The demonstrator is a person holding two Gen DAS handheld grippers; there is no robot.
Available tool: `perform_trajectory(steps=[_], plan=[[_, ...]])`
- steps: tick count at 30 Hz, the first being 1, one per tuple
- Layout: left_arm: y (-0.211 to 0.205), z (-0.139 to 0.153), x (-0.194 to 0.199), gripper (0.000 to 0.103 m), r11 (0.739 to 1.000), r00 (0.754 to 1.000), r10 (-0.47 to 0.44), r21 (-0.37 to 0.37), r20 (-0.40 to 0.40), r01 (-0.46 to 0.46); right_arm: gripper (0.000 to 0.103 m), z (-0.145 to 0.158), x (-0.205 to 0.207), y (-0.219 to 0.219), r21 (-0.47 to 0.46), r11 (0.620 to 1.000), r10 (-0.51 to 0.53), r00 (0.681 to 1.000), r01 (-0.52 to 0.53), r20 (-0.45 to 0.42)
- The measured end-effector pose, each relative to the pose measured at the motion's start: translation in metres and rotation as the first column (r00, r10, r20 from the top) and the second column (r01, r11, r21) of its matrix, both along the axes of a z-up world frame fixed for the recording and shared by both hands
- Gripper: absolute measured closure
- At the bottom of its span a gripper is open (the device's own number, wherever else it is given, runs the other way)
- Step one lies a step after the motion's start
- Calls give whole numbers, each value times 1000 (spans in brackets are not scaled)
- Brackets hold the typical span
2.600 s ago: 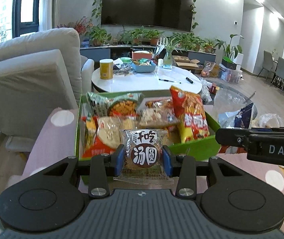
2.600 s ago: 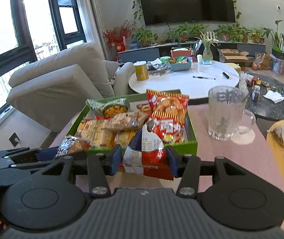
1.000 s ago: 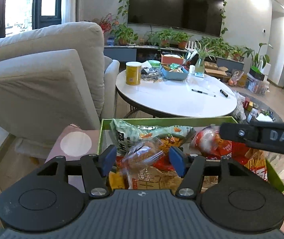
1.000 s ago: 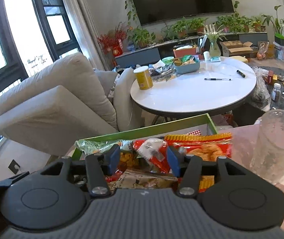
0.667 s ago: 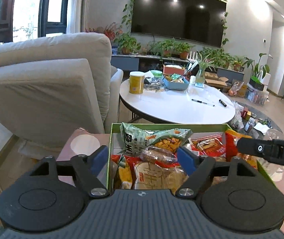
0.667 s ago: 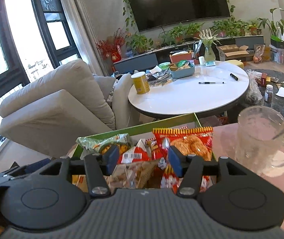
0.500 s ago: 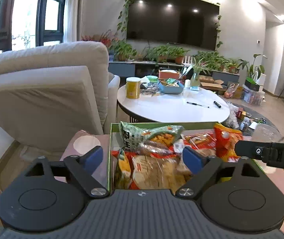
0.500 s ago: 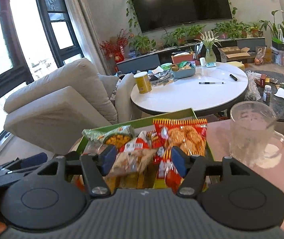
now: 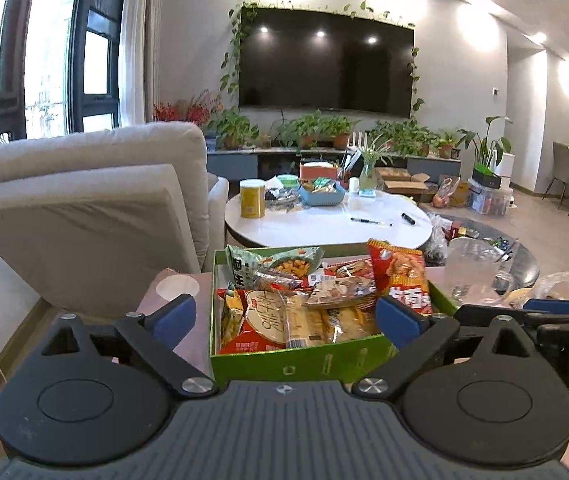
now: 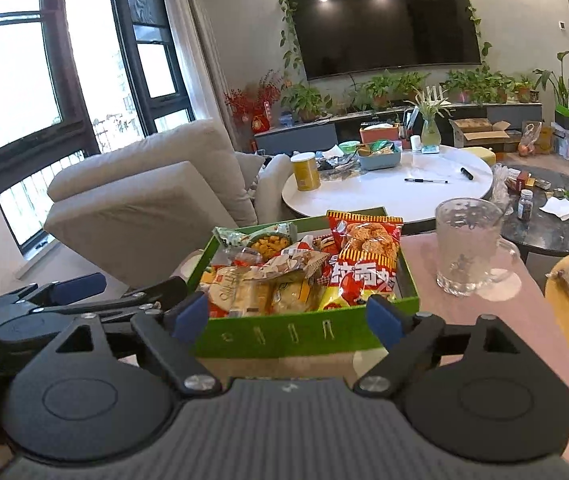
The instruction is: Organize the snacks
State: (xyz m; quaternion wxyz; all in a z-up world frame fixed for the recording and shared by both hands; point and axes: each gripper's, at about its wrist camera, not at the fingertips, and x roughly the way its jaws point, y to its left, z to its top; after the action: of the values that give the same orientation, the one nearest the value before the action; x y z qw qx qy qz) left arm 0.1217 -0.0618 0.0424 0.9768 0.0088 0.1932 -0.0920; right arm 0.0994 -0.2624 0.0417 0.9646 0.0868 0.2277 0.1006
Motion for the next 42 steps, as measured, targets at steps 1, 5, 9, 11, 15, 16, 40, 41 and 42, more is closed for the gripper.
perform_trajectory(steps=[1,5,9,11,15,16,40,41,42], plan=[[0,3,-7,4,1000,1000,2,3,10,-2,43,1,-4,-1,2,1000,-2,1000,2,3],[-3,8,-30,0,999,999,8,35,33,-9,43,2,-20,-3,10,1000,-3,1000,3,14],[-3,10,-53,0,999,999,-3,44,35,1,43,-1,-39,-5,19,1000,-1,1000,1,17],[-3,11,-62,0,999,999,-5,48,33,3,43,-1,-46,-5,17,1000,-3,1000,2,20],[0,10,-79,0,999,999,0,45,40,-2,43,0,-62,-4,16,1000,-4,1000,3,25],[2,9,-82,0,999,999,1,41,38,-3,43,0,-65,-3,17,1000,-5,1000,4,28],[29,8,-137,0,997,997,58,54,59,-61,43,-9,-108,15,-9,1000,-20,999,21,50],[29,8,-137,0,997,997,55,53,58,-58,43,-9,-108,16,-13,1000,-22,998,23,51],[28,8,-137,0,997,997,53,54,58,-56,43,-9,-109,17,-16,1000,-23,998,24,53]])
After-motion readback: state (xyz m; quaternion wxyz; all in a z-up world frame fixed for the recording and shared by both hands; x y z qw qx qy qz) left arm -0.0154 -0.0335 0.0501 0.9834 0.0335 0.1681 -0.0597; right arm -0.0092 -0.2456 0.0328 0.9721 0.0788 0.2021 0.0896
